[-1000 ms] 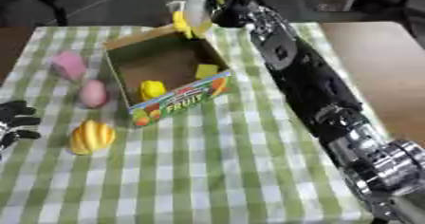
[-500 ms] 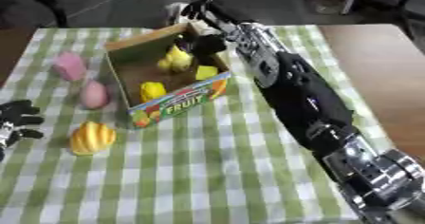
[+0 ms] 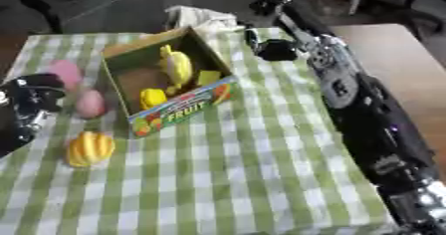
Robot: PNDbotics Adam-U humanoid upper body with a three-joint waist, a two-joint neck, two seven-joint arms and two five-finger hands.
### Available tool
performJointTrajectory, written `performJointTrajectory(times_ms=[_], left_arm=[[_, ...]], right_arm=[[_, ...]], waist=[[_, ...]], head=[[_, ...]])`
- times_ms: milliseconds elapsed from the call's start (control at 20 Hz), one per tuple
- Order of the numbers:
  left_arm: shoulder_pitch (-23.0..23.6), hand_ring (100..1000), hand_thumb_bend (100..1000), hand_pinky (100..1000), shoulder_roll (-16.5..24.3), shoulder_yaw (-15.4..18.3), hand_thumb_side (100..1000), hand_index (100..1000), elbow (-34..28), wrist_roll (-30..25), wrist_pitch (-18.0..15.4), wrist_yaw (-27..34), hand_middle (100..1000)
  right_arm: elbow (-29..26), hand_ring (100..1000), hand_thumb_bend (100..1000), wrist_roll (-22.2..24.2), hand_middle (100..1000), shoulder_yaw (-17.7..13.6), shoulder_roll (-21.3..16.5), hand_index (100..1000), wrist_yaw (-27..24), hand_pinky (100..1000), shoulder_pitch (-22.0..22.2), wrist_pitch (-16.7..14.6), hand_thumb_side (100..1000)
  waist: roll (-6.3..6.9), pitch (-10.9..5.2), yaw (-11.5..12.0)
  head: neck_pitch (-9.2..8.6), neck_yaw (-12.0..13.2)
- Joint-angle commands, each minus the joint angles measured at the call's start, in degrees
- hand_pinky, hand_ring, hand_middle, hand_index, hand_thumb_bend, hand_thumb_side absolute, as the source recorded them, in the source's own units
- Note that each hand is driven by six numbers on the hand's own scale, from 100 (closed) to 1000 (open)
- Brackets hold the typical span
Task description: Pick up objects on the table and place them in the box.
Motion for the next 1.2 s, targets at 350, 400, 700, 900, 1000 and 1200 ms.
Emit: performJointTrajectory(times_ms=[350, 400, 700, 900, 1000, 1200], left_arm=[[-9.78, 736, 459, 750, 13.99, -10.96, 414, 840, 8.99, -7.92, -6.27, -7.94, 725], [-9.95, 736, 466, 751, 15.51, -11.26, 418, 840, 9.03, -8.86, -6.73, -8.88, 725], [-6.35, 735, 485, 755, 23.71, -4.99, 426, 845, 2.45, -13.30, -8.30, -14.17, 730], [-3.21, 732, 493, 751, 23.84, -2.37, 444, 843, -1.16, -14.59, -8.04, -17.66, 726], [-2.52, 730, 497, 749, 22.99, -3.00, 439, 842, -1.14, -15.66, -8.04, -19.46, 724], [-2.21, 729, 512, 755, 21.37, -5.46, 402, 843, 0.79, -18.32, -8.81, -23.11, 724]], right_arm=[[-12.10, 806, 119, -7.88, 693, -10.40, -1.63, 813, -8.20, 688, 10.42, 1.12, 311], [-12.54, 805, 118, -8.82, 689, -11.51, -1.09, 809, -9.14, 687, 11.94, 2.05, 308], [-18.30, 800, 114, -14.11, 675, -13.97, 1.03, 799, -14.43, 682, 20.54, 7.33, 301], [-23.56, 800, 110, -17.43, 673, -12.46, 1.33, 797, -17.92, 681, 26.22, 9.62, 304], [-26.09, 800, 108, -18.25, 671, -11.94, 1.32, 797, -19.72, 681, 29.14, 9.79, 305], [-31.17, 799, 106, -18.26, 665, -11.73, 1.44, 794, -22.41, 681, 34.84, 9.55, 307]], waist=[[0.78, 0.63, -3.70], [0.75, 0.65, -3.80], [0.42, 0.32, -3.41], [0.55, -0.32, -2.77], [0.58, -0.66, -2.54], [0.49, -1.28, -2.31]], head=[[0.27, 3.52], [0.27, 3.54], [0.27, 3.20], [0.27, 2.89], [0.27, 2.70], [0.27, 2.35]])
